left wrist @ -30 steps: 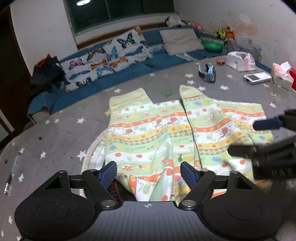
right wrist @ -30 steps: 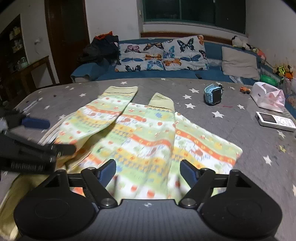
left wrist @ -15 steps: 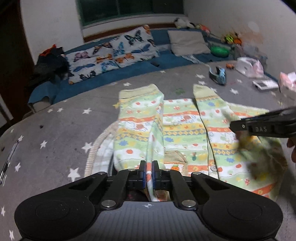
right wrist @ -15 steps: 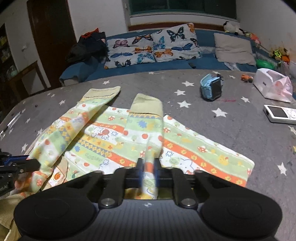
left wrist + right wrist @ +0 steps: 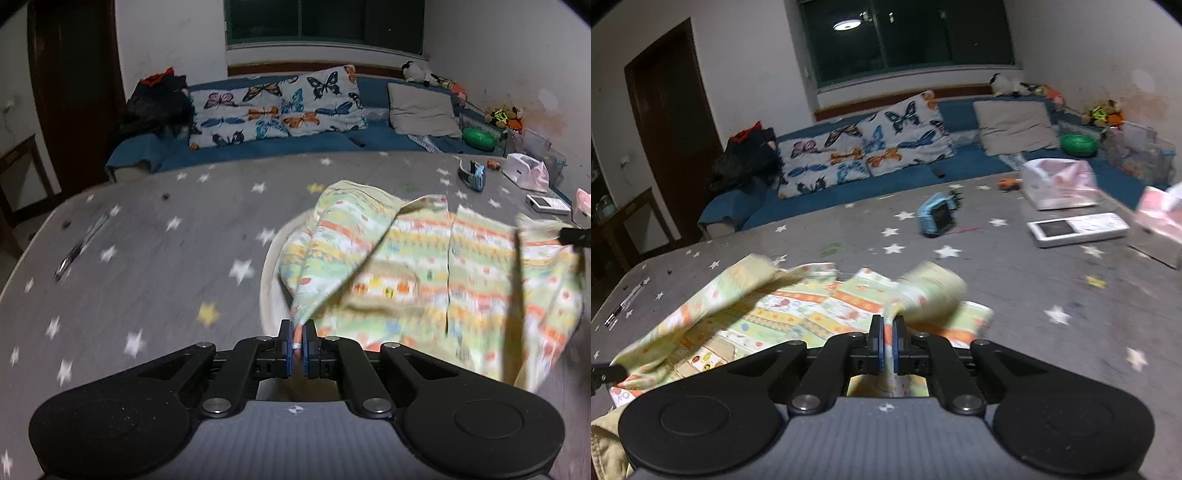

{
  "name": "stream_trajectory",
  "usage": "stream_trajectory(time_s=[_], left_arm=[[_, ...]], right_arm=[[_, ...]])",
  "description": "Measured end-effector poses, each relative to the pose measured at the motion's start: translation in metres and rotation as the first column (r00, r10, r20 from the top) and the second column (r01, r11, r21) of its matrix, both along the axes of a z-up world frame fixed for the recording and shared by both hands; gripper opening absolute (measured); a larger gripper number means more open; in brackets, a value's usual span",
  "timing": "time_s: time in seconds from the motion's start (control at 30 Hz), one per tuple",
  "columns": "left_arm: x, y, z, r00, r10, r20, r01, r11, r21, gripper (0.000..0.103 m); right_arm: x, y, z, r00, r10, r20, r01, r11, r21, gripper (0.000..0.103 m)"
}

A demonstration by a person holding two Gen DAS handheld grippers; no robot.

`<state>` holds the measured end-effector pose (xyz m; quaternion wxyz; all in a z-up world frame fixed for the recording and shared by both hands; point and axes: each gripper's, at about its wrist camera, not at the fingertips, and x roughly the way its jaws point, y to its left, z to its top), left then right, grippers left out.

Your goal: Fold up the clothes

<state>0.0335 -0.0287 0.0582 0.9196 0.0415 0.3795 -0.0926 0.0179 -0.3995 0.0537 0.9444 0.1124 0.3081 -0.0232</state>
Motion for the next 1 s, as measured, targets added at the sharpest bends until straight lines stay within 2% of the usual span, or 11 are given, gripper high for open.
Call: stream_trajectory(time_s=[0.17, 0.33, 0.43, 0.47, 0.53, 0.63, 0.7, 0.83, 0.93, 1.0], left_arm=[[-0.040, 0.011, -0.008, 0.999, -0.020, -0.042, 0.019, 1.000, -0.022, 0.005], [-0.067, 0.013, -0.012, 0.995, -0.071, -0.072, 0.071, 0.997, 0.006, 0.009], [-0.073, 0.013, -0.004, 0.994, -0.097, -0.055, 0.098, 0.995, 0.010, 0.009], [-0.075, 0.013, -0.001, 0.993, -0.106, -0.050, 0.107, 0.994, 0.011, 0.012], [-0.080, 0.012, 0.006, 0.991, -0.128, -0.028, 0.128, 0.992, 0.014, 0.018], [-0.085, 0.008, 0.015, 0.989, -0.150, 0.001, 0.150, 0.989, 0.009, 0.028], [-0.087, 0.002, 0.021, 0.986, -0.166, 0.015, 0.166, 0.986, -0.003, 0.029], [-0.088, -0.017, 0.025, 0.975, -0.223, 0.018, 0.223, 0.973, -0.052, 0.031], [-0.086, -0.035, 0.022, 0.964, -0.267, 0.011, 0.267, 0.961, -0.065, 0.031], [-0.083, -0.046, 0.019, 0.956, -0.292, 0.001, 0.291, 0.954, -0.077, 0.031]], right_arm=[[-0.049, -0.025, 0.000, 0.999, -0.054, 0.003, 0.054, 0.998, 0.013, 0.004], [-0.088, -0.042, -0.015, 0.994, -0.069, -0.080, 0.071, 0.997, 0.033, 0.006], [-0.103, -0.048, -0.023, 0.988, -0.092, -0.127, 0.091, 0.996, -0.016, 0.012], [-0.107, -0.048, -0.023, 0.986, -0.102, -0.134, 0.097, 0.994, -0.043, 0.021], [-0.113, -0.045, -0.020, 0.985, -0.125, -0.120, 0.111, 0.987, -0.116, 0.026], [-0.109, -0.042, -0.010, 0.990, -0.111, -0.090, 0.095, 0.982, -0.164, 0.026], [-0.105, -0.039, -0.004, 0.992, -0.101, -0.071, 0.085, 0.977, -0.196, 0.026], [-0.069, -0.032, -0.003, 0.997, -0.034, -0.076, 0.022, 0.987, -0.158, 0.026], [-0.036, -0.030, -0.013, 0.995, -0.022, -0.101, 0.008, 0.990, -0.139, 0.026], [-0.017, -0.027, -0.022, 0.992, -0.034, -0.120, 0.014, 0.986, -0.167, 0.029]])
